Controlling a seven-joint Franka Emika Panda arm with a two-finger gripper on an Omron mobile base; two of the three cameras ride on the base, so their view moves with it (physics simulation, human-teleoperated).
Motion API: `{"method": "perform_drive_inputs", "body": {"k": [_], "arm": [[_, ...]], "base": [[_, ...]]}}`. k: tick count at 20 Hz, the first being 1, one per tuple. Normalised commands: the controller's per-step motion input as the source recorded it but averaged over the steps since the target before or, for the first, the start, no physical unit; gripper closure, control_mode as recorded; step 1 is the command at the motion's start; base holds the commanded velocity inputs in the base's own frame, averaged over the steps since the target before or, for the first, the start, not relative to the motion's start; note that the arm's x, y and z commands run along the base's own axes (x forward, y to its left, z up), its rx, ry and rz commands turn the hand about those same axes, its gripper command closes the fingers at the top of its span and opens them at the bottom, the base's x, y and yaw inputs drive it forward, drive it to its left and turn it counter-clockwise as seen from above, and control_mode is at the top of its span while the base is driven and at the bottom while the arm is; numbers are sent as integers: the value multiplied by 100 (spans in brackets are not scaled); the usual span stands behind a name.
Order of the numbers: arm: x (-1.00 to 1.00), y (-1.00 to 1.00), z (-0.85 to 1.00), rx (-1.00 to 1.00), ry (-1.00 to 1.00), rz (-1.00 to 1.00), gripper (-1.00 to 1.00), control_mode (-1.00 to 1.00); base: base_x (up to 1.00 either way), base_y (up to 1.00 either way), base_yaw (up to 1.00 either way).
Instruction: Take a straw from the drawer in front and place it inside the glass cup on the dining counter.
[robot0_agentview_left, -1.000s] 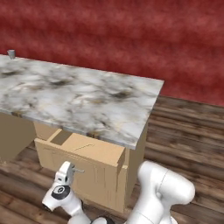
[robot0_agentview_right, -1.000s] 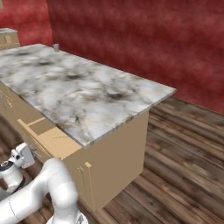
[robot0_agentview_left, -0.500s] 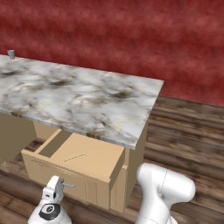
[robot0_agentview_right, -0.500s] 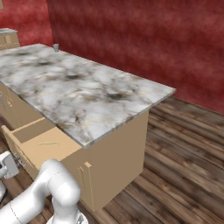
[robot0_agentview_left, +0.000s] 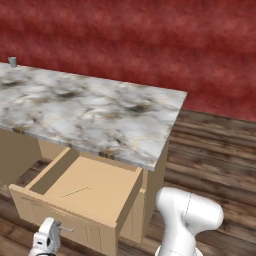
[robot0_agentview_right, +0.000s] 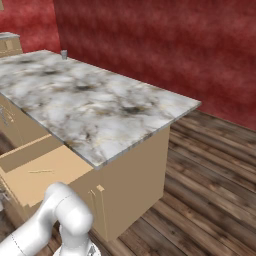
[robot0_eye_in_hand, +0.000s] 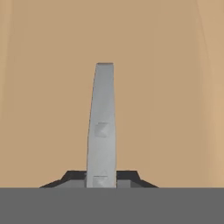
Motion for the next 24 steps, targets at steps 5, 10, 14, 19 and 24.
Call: {"method": "perform_drive_inputs", "body": {"k": [5,10,14,19,24], "arm": [[-38,70,5,0,10,0,-100,-100],[-21,34,12,9,22,-2,-100,-100],[-31,35,16,19,32,-1,-100,-100],[-56,38,36,26,30,0,-100,-100],[-52,13,96,25,15,0,-100,-100]], "base": [[0,0,0],[0,0,0],[0,0,0],[0,0,0],[0,0,0]]}}
